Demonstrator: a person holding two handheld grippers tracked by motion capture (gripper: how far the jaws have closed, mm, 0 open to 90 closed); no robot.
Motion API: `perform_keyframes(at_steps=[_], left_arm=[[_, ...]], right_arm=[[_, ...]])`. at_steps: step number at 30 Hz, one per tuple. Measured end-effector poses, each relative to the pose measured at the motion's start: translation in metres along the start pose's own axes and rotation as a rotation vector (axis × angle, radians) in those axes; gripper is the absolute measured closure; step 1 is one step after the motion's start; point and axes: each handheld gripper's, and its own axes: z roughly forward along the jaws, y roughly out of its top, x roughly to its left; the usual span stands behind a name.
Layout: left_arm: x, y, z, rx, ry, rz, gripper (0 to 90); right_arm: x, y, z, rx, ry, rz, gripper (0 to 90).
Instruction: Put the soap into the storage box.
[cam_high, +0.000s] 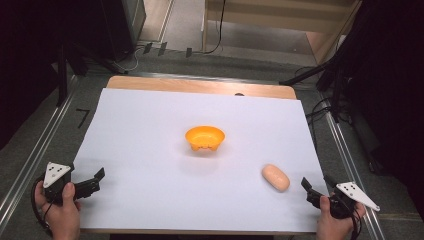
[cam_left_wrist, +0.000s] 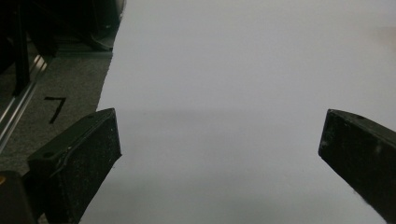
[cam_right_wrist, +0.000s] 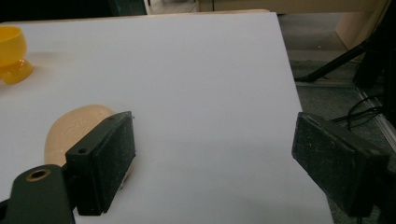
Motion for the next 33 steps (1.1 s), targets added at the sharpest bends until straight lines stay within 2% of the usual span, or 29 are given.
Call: perform_keyframes(at_steps=[5,7,8,9,10,11,12,13,14,15,16,17,18,21,22,23,25,26,31,33], left_arm=[[0.000,0.000,0.000,0.008,-0.001,0.002,0.0],[0.000,0.000,0.000,0.008,0.001,0.005,0.0],[0.000,0.000,0.001,0.008,0.000,0.000,0.0],[0.000,0.000,0.001,0.008,0.000,0.000,0.0],[0.000,0.000,0.001,0.010,0.000,0.000,0.0],[0.000,0.000,0.001,0.011,0.000,0.003,0.0],[0.000,0.000,0.001,0.010,0.000,0.005,0.0],[0.000,0.000,0.001,0.011,0.000,0.006,0.0],[0.000,0.000,0.001,0.011,0.000,0.007,0.0],[0.000,0.000,0.001,0.011,0.000,0.007,0.0],[0.000,0.000,0.001,0.009,0.001,0.006,0.0],[-0.001,0.000,0.001,0.011,0.004,0.007,0.0],[-0.001,0.000,0.001,0.011,0.004,0.007,0.0],[-0.001,0.000,0.002,0.012,0.004,0.012,0.0],[-0.001,0.000,0.002,0.011,0.004,0.011,0.0],[-0.001,0.000,0.002,0.011,0.004,0.011,0.0],[-0.001,0.000,0.002,0.011,0.002,0.010,0.0],[-0.001,0.000,0.002,0.012,0.002,0.011,0.0],[-0.001,0.000,0.002,0.013,0.001,0.013,0.0],[-0.001,0.000,0.002,0.014,0.002,0.015,0.0]], right_arm=[[0.004,0.002,0.000,0.028,-0.027,-0.030,15.4],[0.005,0.004,0.002,0.062,-0.017,-0.049,15.4],[0.007,0.006,0.002,0.097,-0.016,-0.084,15.4],[0.007,0.006,0.002,0.097,-0.016,-0.084,15.4],[0.008,0.011,0.003,0.139,0.006,-0.111,14.9],[0.008,0.011,0.003,0.139,0.006,-0.111,14.9],[0.008,0.014,0.003,0.168,0.002,-0.126,14.9],[0.008,0.021,0.006,0.235,0.040,-0.159,15.0],[0.009,0.024,0.007,0.276,0.056,-0.178,15.0],[0.009,0.024,0.007,0.276,0.056,-0.178,15.0],[0.010,0.027,0.008,0.314,0.072,-0.195,15.0],[0.011,0.033,0.011,0.381,0.113,-0.225,14.2],[0.011,0.033,0.011,0.381,0.113,-0.225,14.2],[0.016,0.041,0.018,0.488,0.150,-0.277,13.0],[0.020,0.046,0.024,0.552,0.165,-0.309,13.0],[0.020,0.046,0.024,0.552,0.165,-0.309,13.0],[0.027,0.053,0.031,0.620,0.186,-0.335,13.1],[0.027,0.053,0.031,0.620,0.186,-0.335,13.1],[0.039,0.065,0.043,0.688,0.215,-0.368,13.4],[0.047,0.069,0.049,0.714,0.241,-0.374,13.4]])
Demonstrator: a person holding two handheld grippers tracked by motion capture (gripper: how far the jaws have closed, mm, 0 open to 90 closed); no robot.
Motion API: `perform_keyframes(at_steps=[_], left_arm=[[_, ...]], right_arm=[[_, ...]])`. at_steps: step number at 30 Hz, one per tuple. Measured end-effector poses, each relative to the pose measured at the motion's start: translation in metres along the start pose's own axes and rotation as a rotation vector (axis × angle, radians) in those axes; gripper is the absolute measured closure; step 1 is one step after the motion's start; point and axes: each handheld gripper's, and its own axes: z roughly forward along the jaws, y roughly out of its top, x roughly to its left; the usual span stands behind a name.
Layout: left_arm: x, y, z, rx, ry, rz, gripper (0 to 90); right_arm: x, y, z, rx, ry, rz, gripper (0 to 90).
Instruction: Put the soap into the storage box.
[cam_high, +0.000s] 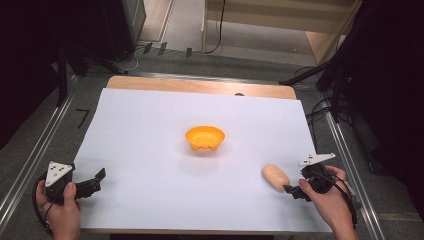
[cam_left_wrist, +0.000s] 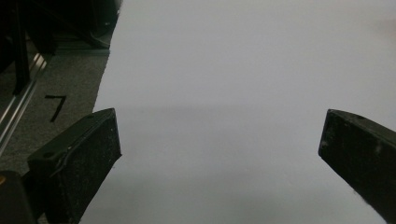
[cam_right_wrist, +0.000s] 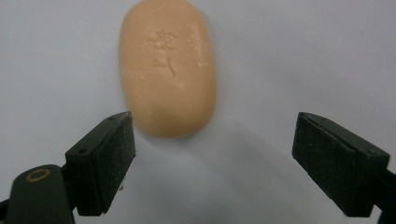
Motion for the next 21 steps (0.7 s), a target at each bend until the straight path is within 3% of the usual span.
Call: perform_keyframes(at_steps=[6,14,21], left_arm=[[0.000,0.000,0.000,0.000,0.000,0.001,0.0],[0.000,0.000,0.000,0.002,-0.002,0.001,0.0],[0.000,0.000,0.000,0.001,-0.001,0.000,0.0]], right_arm=[[0.004,0.014,0.012,0.057,0.019,0.013,13.7],[0.008,0.027,0.022,0.085,0.024,0.030,14.4],[0.015,0.036,0.038,0.144,0.002,0.037,18.2]])
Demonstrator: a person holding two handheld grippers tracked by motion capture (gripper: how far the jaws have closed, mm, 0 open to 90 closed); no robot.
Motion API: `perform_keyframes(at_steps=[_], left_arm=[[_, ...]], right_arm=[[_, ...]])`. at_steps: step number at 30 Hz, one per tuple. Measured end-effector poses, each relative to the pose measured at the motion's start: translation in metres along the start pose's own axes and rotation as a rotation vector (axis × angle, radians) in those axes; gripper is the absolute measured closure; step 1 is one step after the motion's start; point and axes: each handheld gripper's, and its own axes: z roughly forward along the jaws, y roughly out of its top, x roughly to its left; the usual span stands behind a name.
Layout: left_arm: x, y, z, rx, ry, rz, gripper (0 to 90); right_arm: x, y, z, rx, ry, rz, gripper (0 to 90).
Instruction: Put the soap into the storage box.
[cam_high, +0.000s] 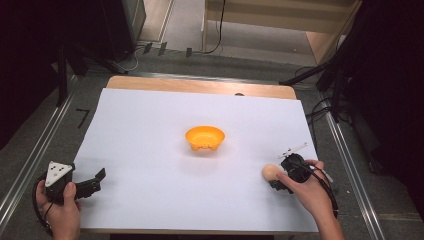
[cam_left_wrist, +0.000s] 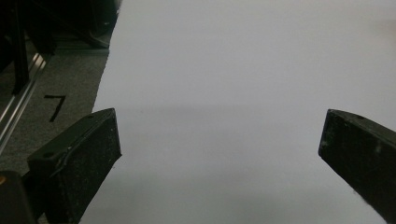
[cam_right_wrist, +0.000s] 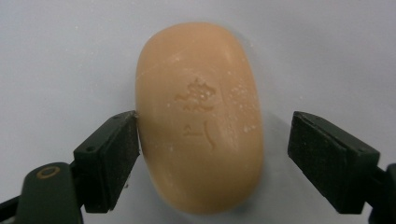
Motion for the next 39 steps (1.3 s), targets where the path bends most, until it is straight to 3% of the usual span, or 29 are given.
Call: perform_keyframes(at_steps=[9,13,18,21,30,34,39], left_arm=[[0.000,0.000,0.000,0.003,0.001,0.000,0.0],[0.000,0.000,0.000,0.006,0.003,0.000,0.0],[0.000,0.000,0.000,0.011,0.002,0.002,0.0],[0.000,0.000,0.000,0.012,-0.001,-0.001,0.0],[-0.001,0.001,0.001,0.015,0.004,0.006,0.0],[0.000,0.001,0.001,0.015,-0.001,-0.002,0.0],[0.000,0.001,0.001,0.014,-0.002,-0.005,0.0]], right_arm=[[0.003,0.006,0.006,0.019,-0.033,0.005,32.0],[0.003,0.007,0.007,0.030,-0.031,0.000,32.5],[0.008,0.010,0.007,0.061,-0.063,0.031,32.3],[0.007,0.012,0.008,0.076,-0.059,0.041,32.0],[0.003,0.008,0.007,0.044,-0.027,-0.007,33.0],[-0.001,0.010,0.003,0.053,-0.012,-0.083,33.1],[-0.005,0.015,-0.005,0.038,-0.001,-0.129,33.1]])
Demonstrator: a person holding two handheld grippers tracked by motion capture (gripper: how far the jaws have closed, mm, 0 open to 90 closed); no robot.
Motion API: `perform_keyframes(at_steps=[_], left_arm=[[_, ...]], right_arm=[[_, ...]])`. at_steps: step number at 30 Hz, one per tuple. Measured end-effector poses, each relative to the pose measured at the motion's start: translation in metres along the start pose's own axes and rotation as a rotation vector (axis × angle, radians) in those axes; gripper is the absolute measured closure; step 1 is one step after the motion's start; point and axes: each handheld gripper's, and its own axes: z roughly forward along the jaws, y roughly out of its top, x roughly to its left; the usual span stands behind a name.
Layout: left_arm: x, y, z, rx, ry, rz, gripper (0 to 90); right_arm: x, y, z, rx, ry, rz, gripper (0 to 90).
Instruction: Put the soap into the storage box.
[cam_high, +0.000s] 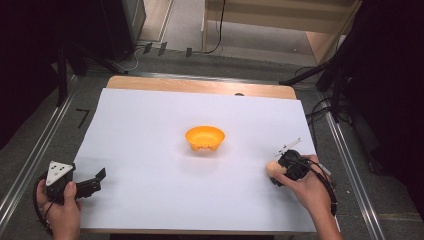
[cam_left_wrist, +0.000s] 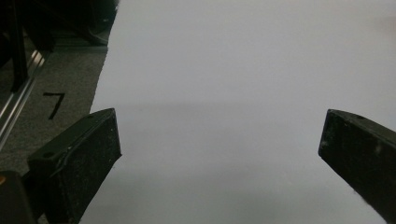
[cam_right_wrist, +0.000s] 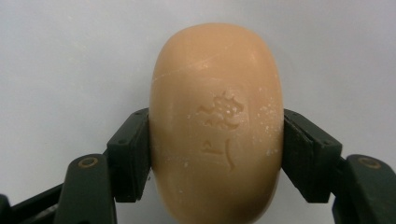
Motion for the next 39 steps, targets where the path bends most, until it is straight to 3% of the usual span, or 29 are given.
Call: perform_keyframes(at_steps=[4,6,7,15,25,27,39], left_arm=[[0.000,0.000,0.000,0.001,0.001,0.002,0.0],[0.000,0.000,0.000,0.003,0.001,0.004,0.0],[0.000,0.000,0.000,0.002,0.002,0.003,0.0],[0.000,0.000,0.000,-0.002,-0.001,-0.001,0.0],[0.000,0.000,0.000,-0.003,-0.005,-0.003,0.0],[0.001,0.000,0.000,-0.005,-0.006,-0.005,0.0],[0.001,0.000,0.000,-0.004,-0.007,-0.003,0.0]], right_arm=[[-0.005,0.012,-0.012,-0.034,0.029,-0.041,33.1],[-0.003,0.025,-0.021,-0.042,0.022,-0.099,33.1],[-0.003,0.025,-0.021,-0.042,0.022,-0.099,33.1],[0.002,0.073,-0.039,-0.067,0.012,-0.236,33.1],[0.011,0.114,-0.036,-0.057,0.051,-0.337,33.1],[0.014,0.124,-0.031,-0.067,0.062,-0.384,33.1],[0.028,0.152,-0.020,-0.089,0.091,-0.487,33.0]])
